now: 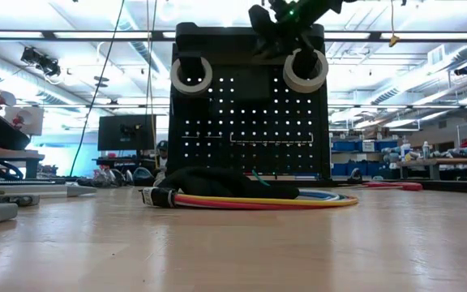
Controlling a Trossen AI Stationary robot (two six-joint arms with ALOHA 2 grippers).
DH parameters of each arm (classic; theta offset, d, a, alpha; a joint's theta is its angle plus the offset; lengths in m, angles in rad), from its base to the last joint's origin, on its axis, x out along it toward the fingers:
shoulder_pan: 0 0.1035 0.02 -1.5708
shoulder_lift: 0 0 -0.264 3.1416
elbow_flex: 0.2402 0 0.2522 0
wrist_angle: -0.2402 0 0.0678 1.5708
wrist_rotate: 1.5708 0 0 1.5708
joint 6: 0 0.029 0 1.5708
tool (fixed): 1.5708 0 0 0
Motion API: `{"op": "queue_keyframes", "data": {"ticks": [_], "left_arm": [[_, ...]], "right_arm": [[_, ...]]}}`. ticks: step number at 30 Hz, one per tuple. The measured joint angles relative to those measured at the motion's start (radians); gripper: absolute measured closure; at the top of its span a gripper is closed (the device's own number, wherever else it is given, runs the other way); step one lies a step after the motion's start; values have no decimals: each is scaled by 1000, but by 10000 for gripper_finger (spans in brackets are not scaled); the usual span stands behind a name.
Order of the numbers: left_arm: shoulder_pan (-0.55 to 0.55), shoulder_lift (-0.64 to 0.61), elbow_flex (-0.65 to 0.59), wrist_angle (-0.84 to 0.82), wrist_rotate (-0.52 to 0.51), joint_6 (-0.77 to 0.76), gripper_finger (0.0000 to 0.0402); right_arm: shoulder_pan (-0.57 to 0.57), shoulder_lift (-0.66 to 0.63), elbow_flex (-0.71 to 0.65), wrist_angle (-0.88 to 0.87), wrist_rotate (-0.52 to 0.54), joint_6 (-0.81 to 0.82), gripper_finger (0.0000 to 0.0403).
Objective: Hang tools onto peg board
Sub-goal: Put the terminal block into the black bin on the peg board
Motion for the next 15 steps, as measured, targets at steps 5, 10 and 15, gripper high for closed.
{"op": "queue_keyframes", "data": {"ticks": [5, 10, 15], "left_arm": [[0, 0, 2, 3, 26, 23, 243], [-9, -1, 2, 6, 88, 23, 243], [-46, -1, 3, 31, 106, 21, 242]], "right_arm": [[-12, 0, 0, 0, -11, 15, 216], [17, -2, 0, 0, -13, 12, 189], [126, -11, 1, 1, -22, -32, 174]]}}
